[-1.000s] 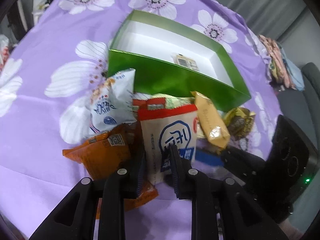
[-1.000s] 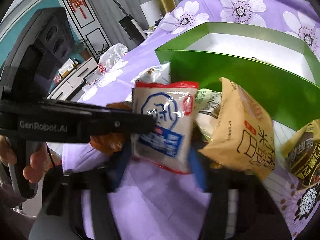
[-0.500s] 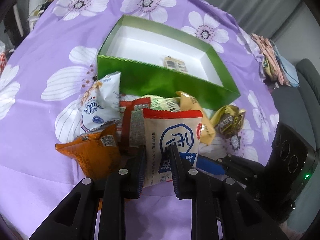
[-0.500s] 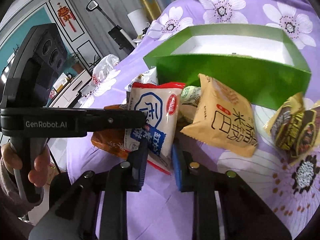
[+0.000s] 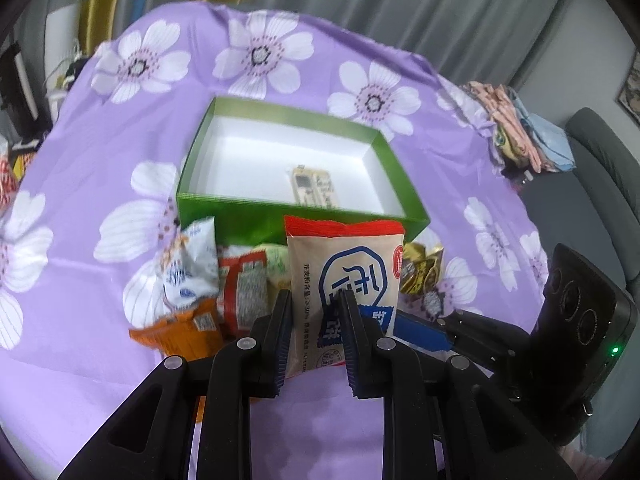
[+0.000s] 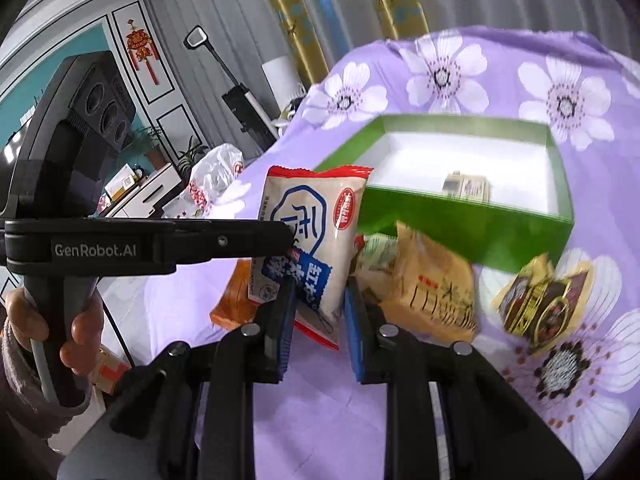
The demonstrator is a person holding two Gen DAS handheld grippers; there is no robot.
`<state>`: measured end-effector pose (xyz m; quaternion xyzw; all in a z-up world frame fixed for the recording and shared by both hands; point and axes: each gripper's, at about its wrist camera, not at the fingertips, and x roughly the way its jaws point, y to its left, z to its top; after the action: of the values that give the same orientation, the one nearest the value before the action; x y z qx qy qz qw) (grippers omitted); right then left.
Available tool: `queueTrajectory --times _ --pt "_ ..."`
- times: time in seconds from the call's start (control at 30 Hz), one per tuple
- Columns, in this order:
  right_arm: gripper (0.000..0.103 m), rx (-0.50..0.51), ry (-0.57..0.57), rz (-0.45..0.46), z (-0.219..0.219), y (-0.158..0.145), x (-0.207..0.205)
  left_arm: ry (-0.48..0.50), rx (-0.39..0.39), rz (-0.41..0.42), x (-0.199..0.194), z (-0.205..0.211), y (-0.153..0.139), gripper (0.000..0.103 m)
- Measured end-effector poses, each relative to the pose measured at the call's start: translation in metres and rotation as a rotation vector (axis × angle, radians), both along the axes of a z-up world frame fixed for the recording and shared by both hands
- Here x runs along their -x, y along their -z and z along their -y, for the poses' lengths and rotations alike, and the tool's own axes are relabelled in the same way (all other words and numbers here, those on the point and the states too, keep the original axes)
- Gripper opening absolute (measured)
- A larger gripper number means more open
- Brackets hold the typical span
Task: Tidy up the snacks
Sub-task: 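Carry the biscuit bag into the green box and release it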
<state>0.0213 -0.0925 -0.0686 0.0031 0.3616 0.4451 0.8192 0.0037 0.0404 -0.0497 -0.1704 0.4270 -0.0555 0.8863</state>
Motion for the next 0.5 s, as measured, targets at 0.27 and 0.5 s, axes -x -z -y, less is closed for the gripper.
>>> queueTrajectory --times 0.27,0.5 --pt "0.024 -0.004 0.035 0.055 0.0 -0.018 -0.018 0.02 -0.015 0.051 -0.024 0.001 -0.019 0.022" --pt "0.024 0.006 0.074 0.097 0.003 -0.03 -0.041 0.045 -0.004 0.08 -0.05 0.003 -0.028 0.022"
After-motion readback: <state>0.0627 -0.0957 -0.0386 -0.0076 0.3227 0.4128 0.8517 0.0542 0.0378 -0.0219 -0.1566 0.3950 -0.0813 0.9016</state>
